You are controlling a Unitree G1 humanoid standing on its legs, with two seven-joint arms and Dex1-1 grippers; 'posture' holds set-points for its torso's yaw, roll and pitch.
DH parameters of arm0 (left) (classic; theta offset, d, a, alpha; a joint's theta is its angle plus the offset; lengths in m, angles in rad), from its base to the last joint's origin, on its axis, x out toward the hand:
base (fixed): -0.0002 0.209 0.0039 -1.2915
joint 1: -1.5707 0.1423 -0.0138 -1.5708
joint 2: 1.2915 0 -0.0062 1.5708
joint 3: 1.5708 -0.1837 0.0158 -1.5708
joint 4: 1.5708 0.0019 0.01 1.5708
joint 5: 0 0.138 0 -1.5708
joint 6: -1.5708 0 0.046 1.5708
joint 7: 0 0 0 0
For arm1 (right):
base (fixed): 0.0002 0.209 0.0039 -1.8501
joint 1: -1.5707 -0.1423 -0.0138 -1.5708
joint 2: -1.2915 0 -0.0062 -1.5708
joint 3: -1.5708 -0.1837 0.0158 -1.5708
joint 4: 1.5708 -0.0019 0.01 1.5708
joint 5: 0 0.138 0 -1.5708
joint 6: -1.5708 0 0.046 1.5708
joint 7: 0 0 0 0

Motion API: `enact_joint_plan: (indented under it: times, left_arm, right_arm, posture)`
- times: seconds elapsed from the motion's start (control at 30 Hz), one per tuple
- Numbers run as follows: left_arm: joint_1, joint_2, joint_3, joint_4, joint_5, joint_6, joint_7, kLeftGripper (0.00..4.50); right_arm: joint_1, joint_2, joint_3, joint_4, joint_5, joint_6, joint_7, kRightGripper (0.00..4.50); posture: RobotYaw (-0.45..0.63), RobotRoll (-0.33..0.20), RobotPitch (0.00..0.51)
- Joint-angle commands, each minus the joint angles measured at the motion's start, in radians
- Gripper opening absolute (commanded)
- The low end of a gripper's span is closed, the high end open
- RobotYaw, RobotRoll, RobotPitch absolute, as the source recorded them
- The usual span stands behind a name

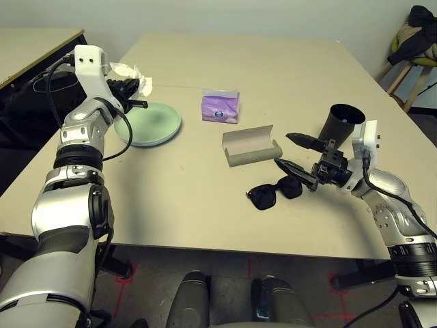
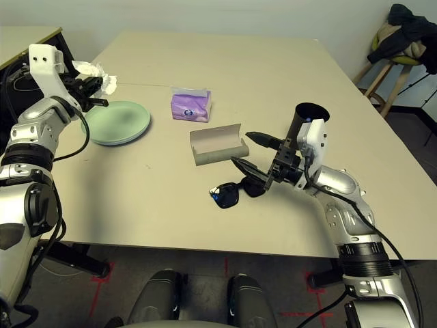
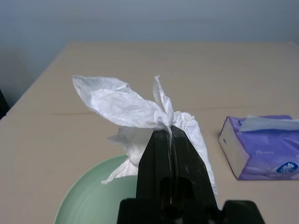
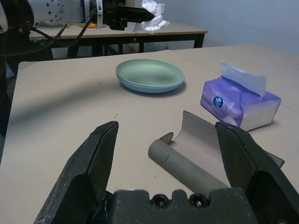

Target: Organize and tidy the items on the table.

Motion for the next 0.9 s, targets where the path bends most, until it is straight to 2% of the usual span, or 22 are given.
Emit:
enact_joint_plan:
  times: [0.03, 0.07, 0.1, 0.43, 0.9]
  left_arm:
    - [-0.026, 0.004, -0.014, 0.032, 0.028, -0.021, 0.015, 0.04]
    - [-0.026, 0.004, -0.017, 0.038, 0.036, -0.028, 0.029, 0.47]
    - [-0.026, 0.005, -0.018, 0.042, 0.041, -0.036, 0.042, 0.64]
    - [-0.019, 0.002, -0.015, 0.051, 0.054, -0.067, 0.053, 4.49]
    - [-0.014, 0.005, -0.015, 0.037, 0.051, -0.054, 0.021, 4.49]
  right_arm:
    - [0.005, -0.004, -0.006, -0.014, -0.001, 0.0, -0.004, 4.5]
    - [0.005, -0.003, -0.006, -0.014, -0.001, 0.0, -0.004, 4.5]
    - [0.006, -0.003, -0.006, -0.014, -0.001, 0.0, -0.005, 4.5]
    - [0.014, 0.001, -0.009, -0.014, 0.002, -0.003, -0.008, 4.5]
    - [0.003, 0.017, -0.011, 0.016, -0.03, -0.007, -0.066, 4.5]
  posture:
    - [0.15, 0.0, 0.034]
    - [0.15, 0.0, 0.035]
    - [0.15, 0.0, 0.035]
    - [0.15, 0.0, 0.032]
    - [0.16, 0.0, 0.034]
